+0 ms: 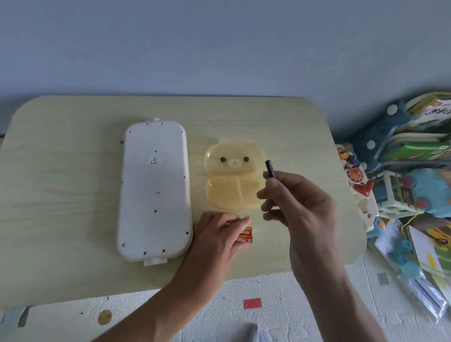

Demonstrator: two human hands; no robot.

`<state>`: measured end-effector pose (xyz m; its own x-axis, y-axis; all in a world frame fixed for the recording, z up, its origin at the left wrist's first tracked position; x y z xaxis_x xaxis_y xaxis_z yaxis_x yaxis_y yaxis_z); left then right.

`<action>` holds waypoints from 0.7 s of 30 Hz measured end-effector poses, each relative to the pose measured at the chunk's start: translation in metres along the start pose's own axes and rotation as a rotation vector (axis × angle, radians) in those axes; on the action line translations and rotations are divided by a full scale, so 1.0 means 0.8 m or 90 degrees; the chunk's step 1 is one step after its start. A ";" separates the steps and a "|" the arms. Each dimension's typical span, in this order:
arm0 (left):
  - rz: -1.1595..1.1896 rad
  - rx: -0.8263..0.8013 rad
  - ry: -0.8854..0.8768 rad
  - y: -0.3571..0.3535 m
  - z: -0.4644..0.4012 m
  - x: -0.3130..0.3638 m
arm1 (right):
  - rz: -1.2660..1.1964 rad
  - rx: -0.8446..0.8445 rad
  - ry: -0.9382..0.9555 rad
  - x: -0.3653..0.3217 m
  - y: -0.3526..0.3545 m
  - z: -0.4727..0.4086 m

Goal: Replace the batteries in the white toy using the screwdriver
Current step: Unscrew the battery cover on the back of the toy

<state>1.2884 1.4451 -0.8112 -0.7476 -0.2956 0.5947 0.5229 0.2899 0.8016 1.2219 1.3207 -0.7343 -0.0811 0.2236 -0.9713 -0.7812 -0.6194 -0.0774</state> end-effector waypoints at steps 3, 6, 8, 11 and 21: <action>-0.005 0.025 -0.034 0.005 0.002 0.005 | 0.008 -0.026 0.050 -0.005 -0.011 -0.007; -0.038 0.035 -0.071 0.006 0.004 0.010 | 0.028 -0.053 0.104 -0.010 -0.024 -0.008; -0.053 0.031 -0.098 0.006 0.010 0.017 | 0.034 -0.058 0.130 -0.011 -0.030 -0.008; -0.083 0.047 -0.156 0.023 0.028 0.030 | 0.040 -0.070 0.148 -0.011 -0.046 -0.007; 0.241 0.302 0.024 0.253 0.016 -0.098 | 0.142 -0.195 0.092 -0.017 -0.187 -0.046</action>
<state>1.4474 1.5388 -0.6959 -0.5259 -0.1217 0.8418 0.5039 0.7527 0.4236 1.3628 1.3827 -0.7177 -0.1225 -0.0361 -0.9918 -0.5317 -0.8415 0.0963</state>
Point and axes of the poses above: each hand's wrist, its own z-axis away from the middle knuckle, its own y-axis out of the back of the hand, x = y × z, the point moved 8 cm from there along -z, towards the middle knuckle, and after that the axes turned 5 degrees about -x, right-handed, at the moved point
